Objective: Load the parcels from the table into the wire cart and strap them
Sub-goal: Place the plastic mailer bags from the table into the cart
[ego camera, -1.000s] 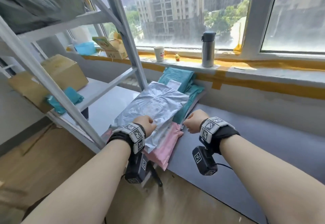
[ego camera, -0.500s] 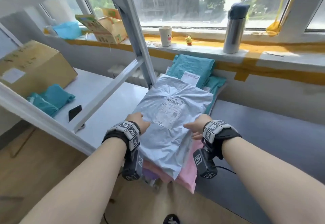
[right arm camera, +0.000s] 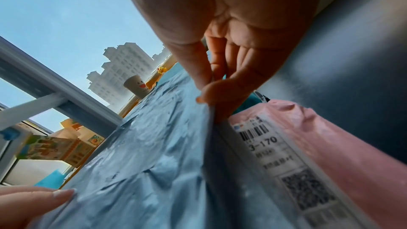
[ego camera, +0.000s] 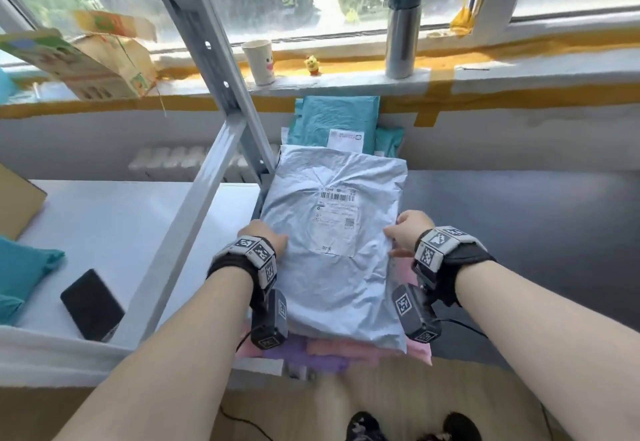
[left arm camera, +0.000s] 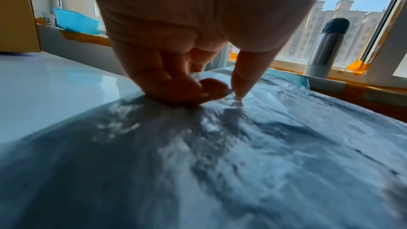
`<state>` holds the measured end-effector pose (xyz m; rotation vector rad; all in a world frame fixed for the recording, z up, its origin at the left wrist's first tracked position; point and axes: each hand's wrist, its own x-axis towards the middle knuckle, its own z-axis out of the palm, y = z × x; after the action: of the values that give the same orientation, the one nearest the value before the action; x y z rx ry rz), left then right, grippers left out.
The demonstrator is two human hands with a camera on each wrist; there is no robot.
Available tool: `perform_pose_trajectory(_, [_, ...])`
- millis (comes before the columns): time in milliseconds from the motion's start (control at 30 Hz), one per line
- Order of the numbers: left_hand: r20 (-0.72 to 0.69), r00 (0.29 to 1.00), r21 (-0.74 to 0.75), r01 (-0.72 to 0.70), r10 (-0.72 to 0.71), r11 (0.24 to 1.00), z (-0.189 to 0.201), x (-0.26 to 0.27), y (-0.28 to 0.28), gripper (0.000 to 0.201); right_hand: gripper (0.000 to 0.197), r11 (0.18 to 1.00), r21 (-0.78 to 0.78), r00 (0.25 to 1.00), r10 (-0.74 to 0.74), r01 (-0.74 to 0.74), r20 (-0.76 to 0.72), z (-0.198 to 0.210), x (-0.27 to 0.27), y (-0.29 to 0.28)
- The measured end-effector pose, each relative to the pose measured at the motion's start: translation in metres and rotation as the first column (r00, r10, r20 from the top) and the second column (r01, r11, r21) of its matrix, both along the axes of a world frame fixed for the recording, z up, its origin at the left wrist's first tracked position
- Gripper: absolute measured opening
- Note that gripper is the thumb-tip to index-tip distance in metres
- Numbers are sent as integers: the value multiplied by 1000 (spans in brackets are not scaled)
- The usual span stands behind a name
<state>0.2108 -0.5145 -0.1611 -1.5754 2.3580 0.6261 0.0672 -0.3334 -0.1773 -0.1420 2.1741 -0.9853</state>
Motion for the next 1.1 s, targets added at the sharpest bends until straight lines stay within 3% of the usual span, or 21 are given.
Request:
perform_pose_trajectory(267, [-136,990,-42,26,-31,999,35,-20,18,45,27,994,-68,984,-92,82,-155,34,-2,23])
perform_pose_trajectory(500, [-244,953,-158,144,-180,977,80,-75,79,51,34,962,-190,942,-237,194,-238,81,-34,100])
perform_pose_trajectory(733, [-363,868,-191,286,-338,939,110,-151,200,53,36,873,-292,841,-467,390,-272,121,-80,230])
perform_pose_trajectory(967, [-451,770,-107,455,-451,884,108,-219,350,45,39,882,-169,735,-462,440,-497,136,-112,396])
perform_pose_trajectory(1100, [-480,712,-55,559,-513,827,99,-251,440,40,33,820,-110,644,-517,562,-564,132,-117,489])
